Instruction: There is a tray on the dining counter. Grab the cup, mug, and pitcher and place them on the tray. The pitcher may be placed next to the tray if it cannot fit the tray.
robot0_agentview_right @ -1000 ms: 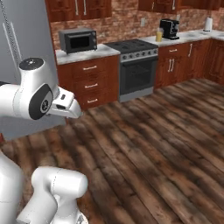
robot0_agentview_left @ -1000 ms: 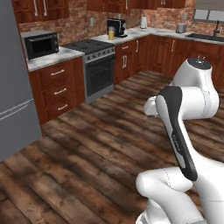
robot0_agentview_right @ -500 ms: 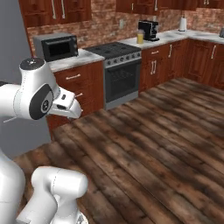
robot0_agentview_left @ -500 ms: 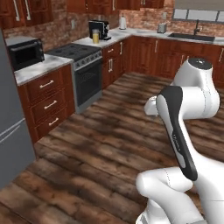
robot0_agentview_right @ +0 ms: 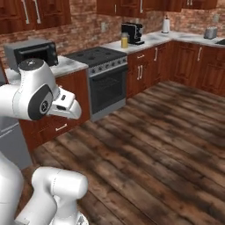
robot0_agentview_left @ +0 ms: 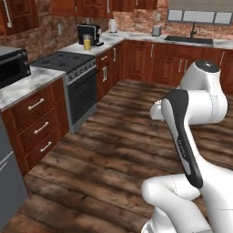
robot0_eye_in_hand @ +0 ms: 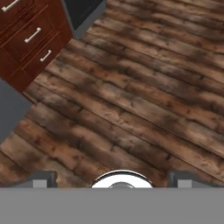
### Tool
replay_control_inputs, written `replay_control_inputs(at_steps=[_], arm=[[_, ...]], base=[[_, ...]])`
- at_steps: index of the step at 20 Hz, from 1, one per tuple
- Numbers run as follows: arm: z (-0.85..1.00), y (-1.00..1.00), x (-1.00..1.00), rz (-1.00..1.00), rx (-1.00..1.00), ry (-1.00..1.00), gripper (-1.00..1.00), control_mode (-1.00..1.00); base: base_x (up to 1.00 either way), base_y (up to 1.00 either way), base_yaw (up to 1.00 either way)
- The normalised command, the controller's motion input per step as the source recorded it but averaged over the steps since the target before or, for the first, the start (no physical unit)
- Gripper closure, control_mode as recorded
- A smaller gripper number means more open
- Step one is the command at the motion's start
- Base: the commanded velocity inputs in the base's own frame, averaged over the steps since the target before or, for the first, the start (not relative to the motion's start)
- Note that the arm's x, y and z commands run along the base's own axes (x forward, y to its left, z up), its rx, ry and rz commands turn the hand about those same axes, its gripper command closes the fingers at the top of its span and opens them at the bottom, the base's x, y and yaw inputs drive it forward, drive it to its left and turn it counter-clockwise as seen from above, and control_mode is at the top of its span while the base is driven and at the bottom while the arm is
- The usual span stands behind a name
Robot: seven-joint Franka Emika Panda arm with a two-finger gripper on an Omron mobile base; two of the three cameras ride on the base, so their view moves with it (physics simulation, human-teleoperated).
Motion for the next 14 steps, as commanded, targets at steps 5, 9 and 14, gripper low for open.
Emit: replay_control_inputs(at_steps=[5,9,14], arm=[[0.0,0.0,0.0,0.0,0.0,0.0,-1.0,1.0],[0.0,0.0,0.0,0.0,0.0,0.0,-1.0,1.0],[0.0,0.0,0.0,0.0,0.0,0.0,-1.0,1.0]], base=[[1.0,-0.29,0.02],[1.0,-0.48,0.19],[1.0,-0.67,0.4]])
